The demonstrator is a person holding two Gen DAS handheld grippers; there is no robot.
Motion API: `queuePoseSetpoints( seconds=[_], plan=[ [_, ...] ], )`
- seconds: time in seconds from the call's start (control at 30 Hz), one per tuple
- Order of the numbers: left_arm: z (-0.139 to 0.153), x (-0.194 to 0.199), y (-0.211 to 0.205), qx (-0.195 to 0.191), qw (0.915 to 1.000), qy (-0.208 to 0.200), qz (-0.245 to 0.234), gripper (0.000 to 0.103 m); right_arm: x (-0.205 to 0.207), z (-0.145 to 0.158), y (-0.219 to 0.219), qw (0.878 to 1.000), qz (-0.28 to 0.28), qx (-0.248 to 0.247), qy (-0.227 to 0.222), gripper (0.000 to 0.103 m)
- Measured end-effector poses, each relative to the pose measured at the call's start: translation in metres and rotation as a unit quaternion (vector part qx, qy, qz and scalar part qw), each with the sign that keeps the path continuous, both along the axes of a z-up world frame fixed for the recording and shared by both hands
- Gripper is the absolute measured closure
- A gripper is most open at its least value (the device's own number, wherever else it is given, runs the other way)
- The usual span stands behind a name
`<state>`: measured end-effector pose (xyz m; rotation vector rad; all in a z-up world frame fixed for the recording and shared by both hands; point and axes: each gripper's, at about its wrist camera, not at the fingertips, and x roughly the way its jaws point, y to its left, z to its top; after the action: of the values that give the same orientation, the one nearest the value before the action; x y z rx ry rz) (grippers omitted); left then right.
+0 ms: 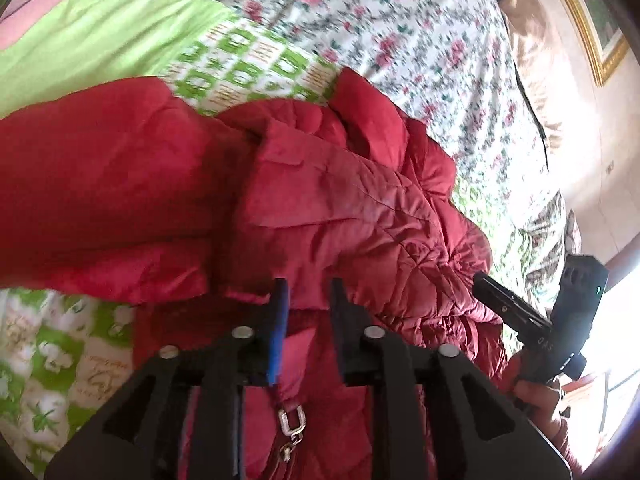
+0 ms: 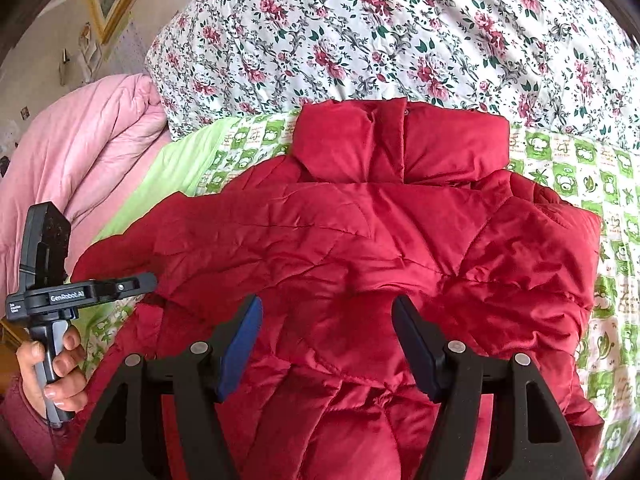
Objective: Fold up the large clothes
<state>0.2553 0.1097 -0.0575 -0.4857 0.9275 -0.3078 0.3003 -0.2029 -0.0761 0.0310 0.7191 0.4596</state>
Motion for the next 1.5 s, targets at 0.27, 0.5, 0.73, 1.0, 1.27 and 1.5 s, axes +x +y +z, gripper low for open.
queuePoseSetpoints(
  seconds=[0.27, 0.5, 0.73, 1.0, 1.27, 1.5],
  plan=[
    [-0.002, -0.033, 0.063, -0.024, 0.9960, -0.002, 0.087, 0.068, -0.013, 0.002, -0.011, 1.000, 0.004, 0.020, 0.008, 0.034],
    [-0.018, -0.062, 0.121, -0.039, 0.9854, 0.008, 0.166, 0.068, -0.033, 0.004, -0.012, 1.000, 0.013, 0.025, 0.002, 0.034],
    [-0.035, -0.081, 0.182, -0.064, 0.9651, 0.019, 0.253, 0.068, -0.050, 0.008, -0.012, 0.999, 0.019, 0.032, -0.003, 0.034],
    [-0.046, -0.084, 0.232, -0.075, 0.9425, 0.036, 0.324, 0.037, -0.064, 0.011, -0.009, 0.999, 0.027, 0.041, -0.005, 0.034],
    [-0.061, -0.074, 0.280, -0.124, 0.9188, 0.040, 0.373, 0.037, -0.068, 0.007, -0.005, 0.999, 0.031, 0.042, 0.003, 0.034],
    [-0.072, -0.061, 0.293, -0.125, 0.9055, 0.036, 0.404, 0.038, -0.071, 0.004, -0.005, 0.998, 0.033, 0.044, 0.010, 0.034]
  ],
)
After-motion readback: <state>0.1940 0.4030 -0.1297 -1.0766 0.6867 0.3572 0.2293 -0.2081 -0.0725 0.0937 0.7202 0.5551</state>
